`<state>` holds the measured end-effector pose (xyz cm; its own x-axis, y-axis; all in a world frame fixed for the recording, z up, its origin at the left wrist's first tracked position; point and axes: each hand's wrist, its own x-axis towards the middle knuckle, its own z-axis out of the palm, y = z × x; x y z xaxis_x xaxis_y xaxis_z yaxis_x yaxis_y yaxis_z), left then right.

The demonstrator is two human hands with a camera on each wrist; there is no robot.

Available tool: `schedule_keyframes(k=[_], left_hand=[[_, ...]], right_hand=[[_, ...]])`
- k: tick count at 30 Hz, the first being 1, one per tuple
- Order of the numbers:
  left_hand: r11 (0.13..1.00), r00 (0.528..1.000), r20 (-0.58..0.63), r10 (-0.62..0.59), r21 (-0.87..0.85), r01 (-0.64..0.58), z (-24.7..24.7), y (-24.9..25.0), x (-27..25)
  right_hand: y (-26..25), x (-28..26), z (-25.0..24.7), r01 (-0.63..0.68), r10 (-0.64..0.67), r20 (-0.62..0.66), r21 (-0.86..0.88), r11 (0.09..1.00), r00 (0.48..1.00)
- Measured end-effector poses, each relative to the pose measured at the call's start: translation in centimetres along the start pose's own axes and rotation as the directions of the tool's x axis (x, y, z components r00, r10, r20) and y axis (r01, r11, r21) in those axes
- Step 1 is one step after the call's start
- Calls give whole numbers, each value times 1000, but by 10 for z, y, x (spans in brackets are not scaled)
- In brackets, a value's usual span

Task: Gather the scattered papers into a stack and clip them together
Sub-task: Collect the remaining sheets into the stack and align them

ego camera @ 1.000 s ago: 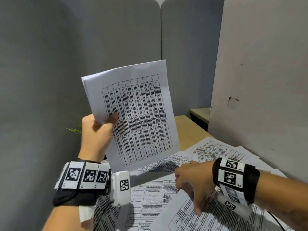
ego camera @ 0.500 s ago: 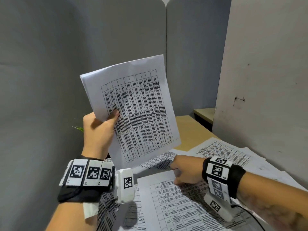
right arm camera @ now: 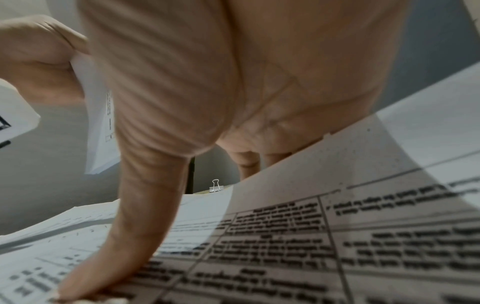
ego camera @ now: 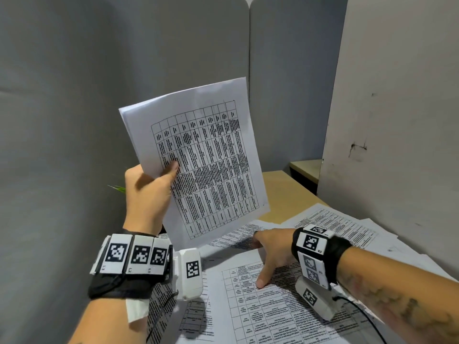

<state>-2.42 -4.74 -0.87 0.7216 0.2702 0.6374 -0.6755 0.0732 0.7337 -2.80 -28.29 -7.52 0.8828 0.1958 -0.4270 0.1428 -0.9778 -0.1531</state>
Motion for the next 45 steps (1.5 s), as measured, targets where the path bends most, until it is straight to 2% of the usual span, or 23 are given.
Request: schedule_keyframes(k=[4, 11, 15, 20, 24, 27, 30, 32, 35, 37, 39, 42, 45], left_hand=[[1000, 1000, 3, 0, -2, 0, 1, 2, -1], [1000, 1000, 17, -1, 11, 1, 1, 3, -1], [1000, 1000, 11, -1, 19, 1, 0, 1, 0], [999, 998, -47, -43, 29, 44, -6, -2, 3], [998, 995, -77, -64, 12, 65, -10, -4, 4], [996, 994, -67, -91, 3, 91, -11, -7, 5], [989, 988, -61, -140, 29, 142, -10, -10, 4], [986, 984, -62, -168, -14, 167, -9, -12, 4], [972, 974, 7, -225, -60, 225, -8, -12, 3], [961, 964, 64, -257, -89, 262, -5, -11, 2], [955, 954, 102, -280, -72, 288, 0, -10, 0], [933, 922, 177, -343, -52, 357, 10, -10, -5], [914, 898, 224, -378, -63, 400, 15, -14, -10]], right_hand=[[-4, -1, -2, -32, 31, -22, -65, 997, 999], [-7, -1, -3, -20, 20, -26, -5, 1000, 999], [-9, -5, 0, 116, -113, -89, 31, 993, 990], [1, -25, -5, 269, -261, -258, -3, 963, 930], [24, -56, -31, 397, -303, -423, 150, 906, 854], [48, -67, -48, 562, -271, -611, 353, 748, 744], [67, -72, -54, 730, -204, -739, 508, 457, 642], [71, -70, -53, 790, -138, -797, 530, 306, 588], [65, -59, -47, 849, 77, -860, 510, 137, 504], [57, -48, -39, 844, 215, -834, 532, 70, 509], [49, -37, -29, 825, 255, -800, 564, 10, 544], [39, -19, -15, 753, 330, -694, 651, -93, 640], [33, -3, 0, 734, 352, -655, 656, -175, 669]])
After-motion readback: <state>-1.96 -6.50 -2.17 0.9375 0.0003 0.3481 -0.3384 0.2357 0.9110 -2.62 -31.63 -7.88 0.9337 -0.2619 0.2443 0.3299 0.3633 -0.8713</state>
